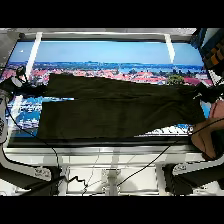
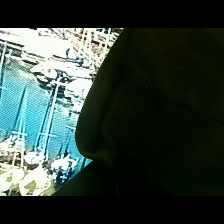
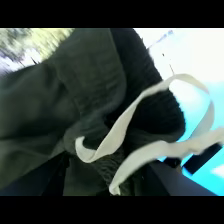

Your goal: Fold the clothes and pants, and hang the long-sleeved shirts on hangers.

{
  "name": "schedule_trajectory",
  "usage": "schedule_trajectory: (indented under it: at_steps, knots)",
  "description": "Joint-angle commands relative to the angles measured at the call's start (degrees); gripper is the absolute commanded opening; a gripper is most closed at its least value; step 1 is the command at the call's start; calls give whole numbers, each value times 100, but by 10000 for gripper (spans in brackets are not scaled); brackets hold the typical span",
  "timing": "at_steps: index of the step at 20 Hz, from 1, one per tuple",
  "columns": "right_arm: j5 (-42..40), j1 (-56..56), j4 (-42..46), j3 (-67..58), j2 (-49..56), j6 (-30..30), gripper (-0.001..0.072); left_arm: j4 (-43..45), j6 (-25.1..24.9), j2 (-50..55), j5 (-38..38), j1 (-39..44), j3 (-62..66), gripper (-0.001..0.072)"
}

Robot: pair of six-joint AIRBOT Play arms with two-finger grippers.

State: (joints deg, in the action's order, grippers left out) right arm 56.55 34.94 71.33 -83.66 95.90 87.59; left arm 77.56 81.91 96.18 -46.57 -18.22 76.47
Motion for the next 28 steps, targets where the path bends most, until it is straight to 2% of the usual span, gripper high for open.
schedule_trajectory:
  at_steps: [1,3,5,10,15,18,21,22,24,26,28]
  knots:
    - [-127,133,35,-448,52,2,510,4,-4,-22,-61,-9,-2,21]
    - [-160,345,-138,-605,192,13,509,7,-4,-24,-256,-11,-2,21]
    - [170,610,-564,-841,518,-39,510,52,-4,-52,-428,-9,-2,21]
    - [586,789,-1792,-1751,1545,-909,511,46,-7,-186,-446,-9,-2,21]
    - [1388,570,-1930,-2651,2540,-1075,511,46,-2,-186,-455,-9,-2,21]
    - [1165,417,-1974,-2848,2822,-1191,507,46,-2,-186,-450,-9,-2,21]
    - [876,216,-1969,-3005,2938,-1405,386,46,-2,-186,-450,-9,-2,21]
    - [667,131,-1969,-3075,2931,-1631,286,46,0,-186,-450,-9,-2,21]
    - [197,-35,-1967,-3268,2896,-1825,33,42,76,-188,-426,-9,-2,21]
    - [-531,-173,-1971,-3300,2782,-1827,34,39,304,-192,-258,-7,63,20]
    - [-1211,-275,-1980,-3300,2680,-1825,33,26,297,-201,-208,15,315,20]
